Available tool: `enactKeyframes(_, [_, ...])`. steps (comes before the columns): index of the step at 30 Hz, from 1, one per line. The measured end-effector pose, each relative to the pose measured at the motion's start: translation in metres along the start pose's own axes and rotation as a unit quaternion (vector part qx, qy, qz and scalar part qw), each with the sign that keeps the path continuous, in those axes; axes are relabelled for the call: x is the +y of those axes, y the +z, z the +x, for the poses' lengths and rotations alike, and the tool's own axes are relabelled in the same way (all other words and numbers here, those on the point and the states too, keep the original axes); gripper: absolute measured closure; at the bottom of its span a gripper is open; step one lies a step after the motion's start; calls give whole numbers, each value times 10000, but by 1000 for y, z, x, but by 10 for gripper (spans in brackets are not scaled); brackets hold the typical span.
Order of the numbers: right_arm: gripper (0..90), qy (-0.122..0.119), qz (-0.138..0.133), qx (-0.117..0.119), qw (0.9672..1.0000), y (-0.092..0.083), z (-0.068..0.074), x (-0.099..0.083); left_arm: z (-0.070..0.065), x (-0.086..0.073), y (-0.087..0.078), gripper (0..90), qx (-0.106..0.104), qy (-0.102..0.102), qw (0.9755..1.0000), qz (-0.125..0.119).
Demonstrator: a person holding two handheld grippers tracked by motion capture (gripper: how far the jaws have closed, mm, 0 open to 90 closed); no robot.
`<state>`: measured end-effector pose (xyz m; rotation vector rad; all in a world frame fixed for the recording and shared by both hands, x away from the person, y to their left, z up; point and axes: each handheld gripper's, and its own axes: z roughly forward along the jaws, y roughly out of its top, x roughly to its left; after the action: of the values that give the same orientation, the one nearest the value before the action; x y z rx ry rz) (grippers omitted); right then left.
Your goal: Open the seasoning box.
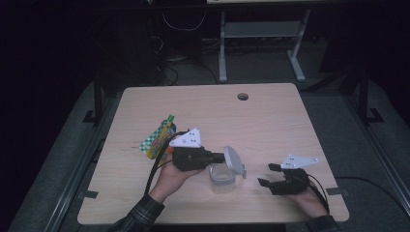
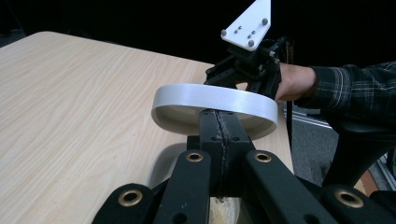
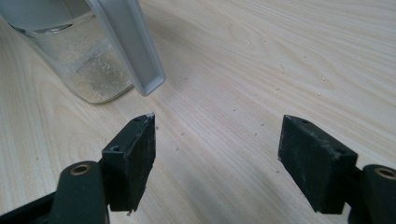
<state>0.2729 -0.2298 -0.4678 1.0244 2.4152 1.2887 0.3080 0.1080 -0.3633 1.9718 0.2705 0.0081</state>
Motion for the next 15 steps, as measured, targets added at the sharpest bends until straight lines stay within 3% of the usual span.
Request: enactKeyframes(15, [273, 21, -2, 6, 10000, -1, -1, -1, 3, 10, 14, 900, -98, 109, 9999, 2])
